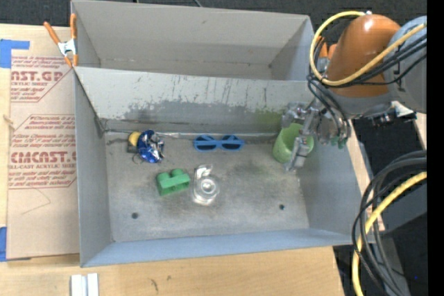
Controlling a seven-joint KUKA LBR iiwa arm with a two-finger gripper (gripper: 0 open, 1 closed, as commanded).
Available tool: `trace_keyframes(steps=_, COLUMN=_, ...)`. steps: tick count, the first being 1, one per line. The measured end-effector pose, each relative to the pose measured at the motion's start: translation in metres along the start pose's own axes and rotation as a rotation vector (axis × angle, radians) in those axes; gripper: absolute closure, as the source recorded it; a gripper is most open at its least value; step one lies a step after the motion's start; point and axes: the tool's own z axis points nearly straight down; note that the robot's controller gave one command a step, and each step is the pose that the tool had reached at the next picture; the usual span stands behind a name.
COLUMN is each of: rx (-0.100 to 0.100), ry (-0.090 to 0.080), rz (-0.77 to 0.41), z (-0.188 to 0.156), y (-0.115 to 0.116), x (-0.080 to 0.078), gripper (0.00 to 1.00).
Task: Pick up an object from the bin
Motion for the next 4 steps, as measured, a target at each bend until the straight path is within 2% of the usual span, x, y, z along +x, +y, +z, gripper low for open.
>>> trace_keyframes(steps=1, rx=-0.003, ry=0.005, rz=-0.257, z=0.054, y=0.015, x=0.015, gripper=0.00)
trace_keyframes(steps=2, rx=-0.008, ry=-0.012, rz=-0.282, z=0.078, y=0.013, x=-0.006, gripper=0.00)
trace_keyframes(steps=3, rx=-0.005, ry=-0.003, rz=-0.279, z=0.080, y=0.010, x=-0.003, gripper=1.00)
trace_keyframes(steps=4, rx=-0.004, ry=0.000, rz=-0.278, z=0.081, y=0.010, x=-0.002, gripper=0.00)
